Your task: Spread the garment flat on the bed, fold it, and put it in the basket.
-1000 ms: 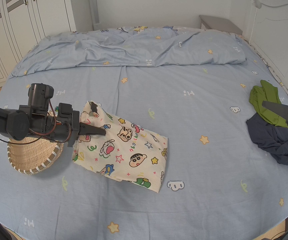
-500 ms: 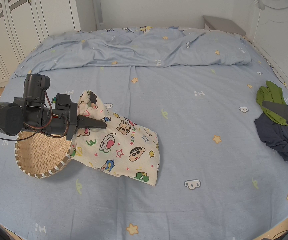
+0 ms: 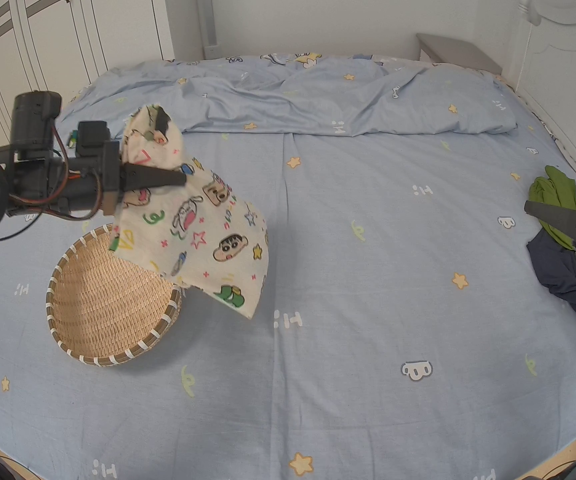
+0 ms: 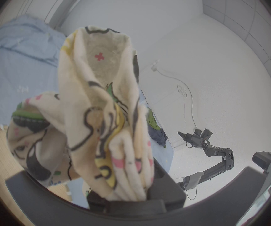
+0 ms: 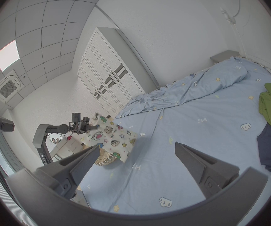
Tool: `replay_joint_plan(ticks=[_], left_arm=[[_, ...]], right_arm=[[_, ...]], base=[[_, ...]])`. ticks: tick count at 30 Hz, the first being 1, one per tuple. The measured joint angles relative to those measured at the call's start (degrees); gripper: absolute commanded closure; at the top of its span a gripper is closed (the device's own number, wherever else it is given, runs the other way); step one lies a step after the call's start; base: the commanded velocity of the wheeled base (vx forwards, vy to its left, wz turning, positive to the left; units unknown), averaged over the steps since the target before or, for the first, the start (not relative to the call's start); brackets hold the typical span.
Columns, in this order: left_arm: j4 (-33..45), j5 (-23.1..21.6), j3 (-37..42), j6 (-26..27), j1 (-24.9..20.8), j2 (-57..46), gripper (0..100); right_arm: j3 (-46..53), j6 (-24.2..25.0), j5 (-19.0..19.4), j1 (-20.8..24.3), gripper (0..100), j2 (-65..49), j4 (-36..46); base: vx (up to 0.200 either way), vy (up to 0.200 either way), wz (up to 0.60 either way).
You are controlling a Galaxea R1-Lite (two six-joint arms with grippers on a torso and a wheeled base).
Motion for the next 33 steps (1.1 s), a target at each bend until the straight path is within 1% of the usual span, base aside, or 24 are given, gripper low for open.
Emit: replay_joint_plan(ticks=[3,7,11,17,21,26,28,30,32,33], left_arm=[[0.60,-0.30,-0.93,0.30,3.68,-2.00,100],[1.15,-0.60,0.37,0.50,9.85,-4.82,100],[1.50,-0.68,3.91,0.55,15.14,-6.78,100],[1.39,-0.68,11.11,0.63,20.93,-7.46,100],[1.04,-0.51,13.76,1.34,23.19,-5.50,100],[1.01,0.57,14.42,4.71,24.87,-0.51,100],[1.06,2.46,13.98,5.72,25.34,1.57,100],[1.11,5.45,13.32,6.30,25.70,3.34,100],[1.19,7.18,12.76,6.77,25.84,4.50,100],[1.30,8.35,12.48,7.19,25.87,5.08,0]], right_arm=[[-0.16,-0.02,0.00,-0.16,0,-0.02,-0.04],[-0.17,-0.10,0.00,-0.29,0,-0.04,-0.06],[-0.20,-0.10,0.00,-0.30,0,-0.11,-0.04],[-0.16,-0.07,0.00,-0.09,0,-0.20,-0.06],[-0.02,-0.10,0.00,0.06,0,-0.24,-0.06],[0.00,-0.02,0.02,0.17,0,-0.33,-0.09],[0.02,-0.02,0.02,0.17,0,-0.35,-0.04],[0.06,0.00,0.02,0.22,0,-0.37,-0.01],[0.09,0.00,0.00,0.24,0,-0.37,-0.01],[0.11,0.00,0.00,0.28,0,-0.37,0.00]], base=[[0.000,0.000,0.00],[0.000,0.000,0.00],[0.000,0.000,0.00],[0.000,0.000,0.00],[0.000,0.000,0.00],[0.000,0.000,0.00],[0.000,0.000,0.00],[0.000,0.000,0.00],[0.000,0.000,0.00],[0.000,0.000,0.00]])
